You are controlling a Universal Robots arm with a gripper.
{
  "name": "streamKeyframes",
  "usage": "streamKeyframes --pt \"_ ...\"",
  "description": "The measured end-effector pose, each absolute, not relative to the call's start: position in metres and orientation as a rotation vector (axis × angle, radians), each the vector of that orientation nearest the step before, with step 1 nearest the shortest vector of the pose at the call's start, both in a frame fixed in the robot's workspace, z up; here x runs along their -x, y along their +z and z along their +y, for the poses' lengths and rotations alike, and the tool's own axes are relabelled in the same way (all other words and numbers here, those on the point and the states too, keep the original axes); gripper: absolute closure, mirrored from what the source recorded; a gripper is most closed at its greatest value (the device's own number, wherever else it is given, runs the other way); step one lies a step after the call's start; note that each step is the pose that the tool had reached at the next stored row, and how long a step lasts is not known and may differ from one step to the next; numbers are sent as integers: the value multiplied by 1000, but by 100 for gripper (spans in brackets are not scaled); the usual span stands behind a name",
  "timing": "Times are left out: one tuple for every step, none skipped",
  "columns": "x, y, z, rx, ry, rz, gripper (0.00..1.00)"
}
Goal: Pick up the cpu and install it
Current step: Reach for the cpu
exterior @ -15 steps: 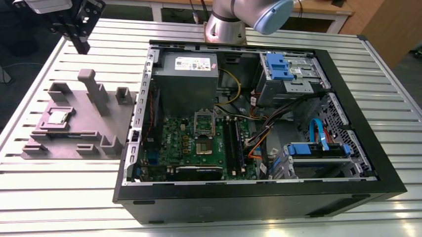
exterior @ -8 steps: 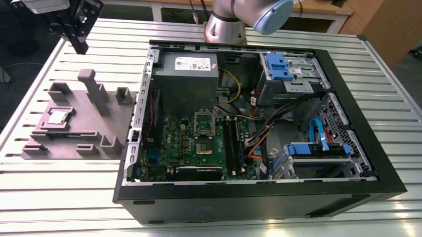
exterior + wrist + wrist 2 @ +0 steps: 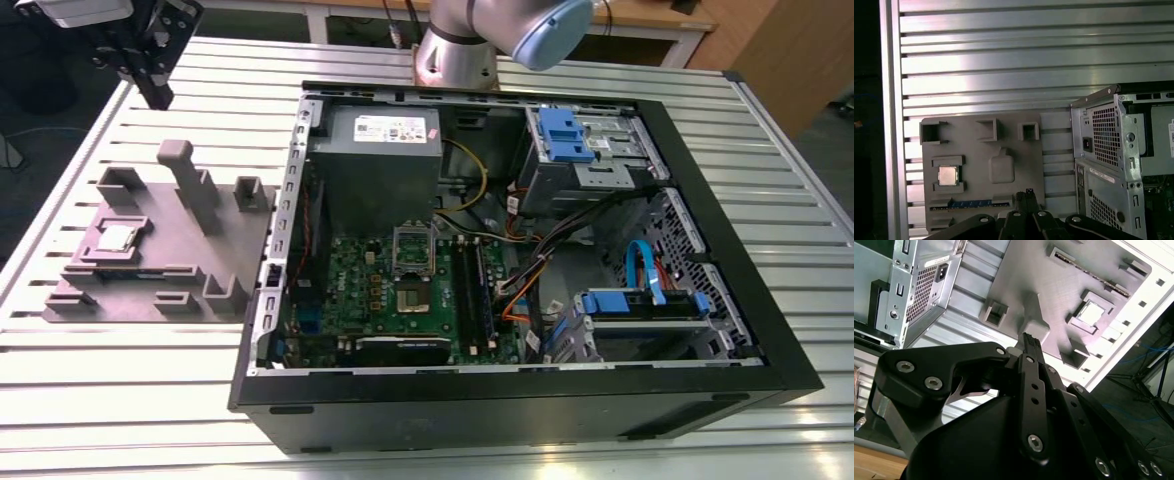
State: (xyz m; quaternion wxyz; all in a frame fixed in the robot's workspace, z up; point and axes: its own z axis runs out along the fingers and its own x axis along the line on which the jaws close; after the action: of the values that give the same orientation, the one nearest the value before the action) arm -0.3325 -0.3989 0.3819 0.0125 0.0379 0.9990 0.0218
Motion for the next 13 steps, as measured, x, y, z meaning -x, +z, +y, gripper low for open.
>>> streamKeyframes --pt "333 382 -399 -118 68 3114 90" --pt "334 382 -399 -118 68 3114 90" --pt "335 382 -399 -118 68 3114 90" --pt "336 382 -399 -118 68 3114 90" --pt "337 382 -399 -118 68 3114 90" --pt "338 382 -399 -118 68 3114 90" --pt "338 382 -399 -118 68 3114 90" --pt "339 382 -399 -118 68 3114 90" --pt "339 382 -399 -118 68 3114 90" --pt "340 382 -399 -118 68 3114 90" --pt "341 382 -399 -118 68 3114 90" --pt "343 382 -399 -118 68 3114 90" --pt "344 382 -399 -118 68 3114 90"
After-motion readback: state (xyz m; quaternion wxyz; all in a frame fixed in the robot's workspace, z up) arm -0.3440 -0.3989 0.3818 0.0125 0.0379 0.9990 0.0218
